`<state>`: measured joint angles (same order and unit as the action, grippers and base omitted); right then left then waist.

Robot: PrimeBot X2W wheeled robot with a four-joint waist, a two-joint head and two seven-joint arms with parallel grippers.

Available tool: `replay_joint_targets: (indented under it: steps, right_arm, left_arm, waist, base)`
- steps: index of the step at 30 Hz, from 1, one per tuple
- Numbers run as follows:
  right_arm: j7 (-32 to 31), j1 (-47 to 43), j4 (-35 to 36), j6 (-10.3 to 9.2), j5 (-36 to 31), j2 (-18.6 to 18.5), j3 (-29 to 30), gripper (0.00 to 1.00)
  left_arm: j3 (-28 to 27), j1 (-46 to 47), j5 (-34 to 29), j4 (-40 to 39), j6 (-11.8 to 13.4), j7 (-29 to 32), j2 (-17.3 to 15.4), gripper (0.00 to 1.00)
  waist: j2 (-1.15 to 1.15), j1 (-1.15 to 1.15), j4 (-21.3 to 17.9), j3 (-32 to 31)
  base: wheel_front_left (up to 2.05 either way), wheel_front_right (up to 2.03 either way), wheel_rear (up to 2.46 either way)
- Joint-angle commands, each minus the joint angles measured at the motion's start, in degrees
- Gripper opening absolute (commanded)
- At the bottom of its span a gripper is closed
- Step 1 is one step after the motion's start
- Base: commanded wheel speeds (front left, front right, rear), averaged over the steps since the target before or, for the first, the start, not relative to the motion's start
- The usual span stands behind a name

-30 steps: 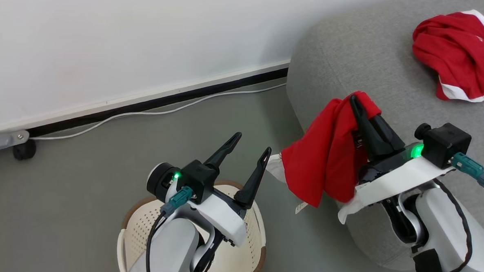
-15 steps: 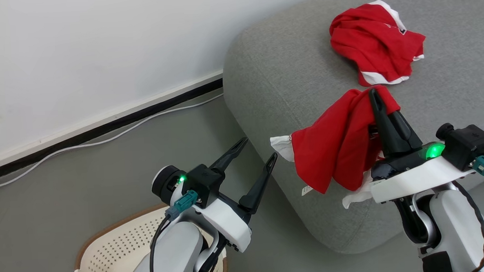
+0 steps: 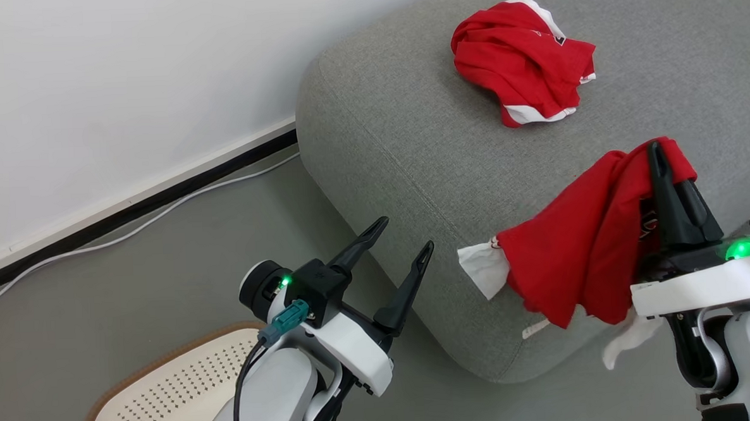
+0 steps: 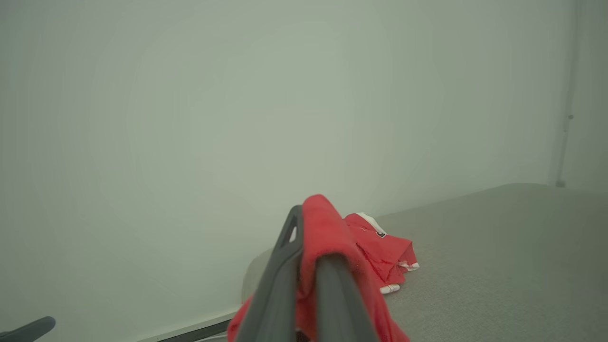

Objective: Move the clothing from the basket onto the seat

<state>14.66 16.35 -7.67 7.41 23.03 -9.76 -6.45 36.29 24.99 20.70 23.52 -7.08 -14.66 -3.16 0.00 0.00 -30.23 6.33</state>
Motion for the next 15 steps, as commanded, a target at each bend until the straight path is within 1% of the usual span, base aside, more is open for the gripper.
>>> replay_joint_targets:
  steps: [1, 5, 8, 15]
  right_arm:
    - [0.34, 0.43, 2.31, 0.08, -1.03, -1.26, -0.39, 0.0]
    - [0.34, 2.36, 2.62, 0.08, -2.74, -2.99, 0.01, 0.0]
    - [0.34, 5.51, 2.51, 0.08, -3.83, -4.54, 1.53, 0.0]
    - [0.34, 13.7, 1.26, 0.08, -6.5, -7.63, 7.49, 0.0]
  left_arm:
    - [-1.52, 1.28, 0.15, -1.58, -0.4, -0.34, -0.4, 1.0]
    - [-1.11, 1.98, -0.45, -1.98, -0.4, -0.34, -0.35, 1.0]
    - [0.28, 2.73, -0.89, -2.11, -0.4, -0.34, -0.32, 1.0]
    - [3.82, 5.49, -2.24, -2.53, -0.4, -0.34, -0.76, 1.0]
  waist:
    - [0.0, 0.0, -0.05, 0.53]
    - [0.0, 0.0, 0.23, 2.38]
    - [0.0, 0.0, 1.17, 4.46]
    - [0.0, 0.0, 3.96, 9.98]
  base:
    - [0.0, 0.0, 0.0]
    - [0.0, 0.0, 0.0]
    - [0.0, 0.0, 0.0]
    - [0.0, 0.0, 0.0]
